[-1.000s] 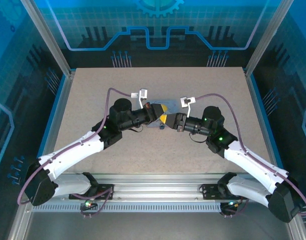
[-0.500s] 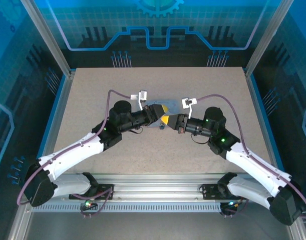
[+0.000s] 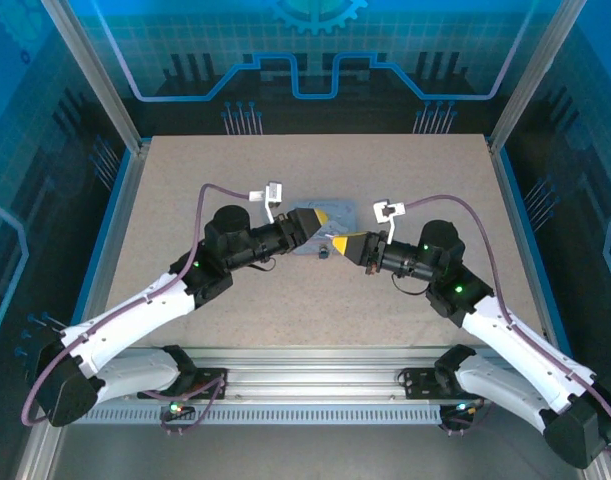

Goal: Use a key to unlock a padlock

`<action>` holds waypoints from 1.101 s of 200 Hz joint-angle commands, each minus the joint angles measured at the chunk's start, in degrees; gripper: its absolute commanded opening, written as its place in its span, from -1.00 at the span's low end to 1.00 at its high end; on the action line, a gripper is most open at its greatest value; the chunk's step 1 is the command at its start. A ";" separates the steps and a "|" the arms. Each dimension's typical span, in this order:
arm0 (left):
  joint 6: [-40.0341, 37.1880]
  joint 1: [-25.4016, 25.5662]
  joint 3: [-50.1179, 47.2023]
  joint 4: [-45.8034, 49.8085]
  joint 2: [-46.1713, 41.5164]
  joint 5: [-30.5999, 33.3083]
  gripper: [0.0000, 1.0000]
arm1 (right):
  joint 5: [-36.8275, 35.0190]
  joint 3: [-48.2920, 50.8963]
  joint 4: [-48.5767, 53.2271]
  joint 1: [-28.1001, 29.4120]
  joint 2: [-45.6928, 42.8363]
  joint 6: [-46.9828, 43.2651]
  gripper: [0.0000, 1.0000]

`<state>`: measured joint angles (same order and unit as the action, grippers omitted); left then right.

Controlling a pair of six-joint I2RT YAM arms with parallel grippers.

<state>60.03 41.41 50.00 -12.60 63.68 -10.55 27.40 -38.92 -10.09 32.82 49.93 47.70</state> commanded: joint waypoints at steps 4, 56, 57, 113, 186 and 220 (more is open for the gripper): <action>0.81 -0.13 0.07 2.10 -0.57 -1.13 0.04 | -5.28 -3.88 10.88 -0.20 -1.11 -8.84 -1.00; 1.00 -0.89 3.98 17.71 -2.07 6.04 0.27 | -29.70 -14.24 29.16 6.34 -0.02 -34.33 -1.00; 1.03 -0.94 4.10 18.06 -2.16 6.18 0.27 | -30.18 -14.29 29.16 6.54 0.03 -34.86 -1.00; 4.97 -5.17 3.56 22.24 -4.17 7.03 0.34 | -52.38 -14.02 22.04 18.66 2.87 -62.44 -1.00; 7.37 -5.73 8.00 21.35 -0.74 0.94 0.33 | -64.92 -9.55 5.26 28.99 8.42 -90.75 -1.00; 11.29 -5.56 7.73 16.88 2.00 -3.77 0.26 | -66.59 -9.25 1.83 30.59 10.07 -94.00 -1.00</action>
<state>67.75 35.99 56.66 7.75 63.72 -9.28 -35.18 -48.40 -1.80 62.24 59.68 -40.18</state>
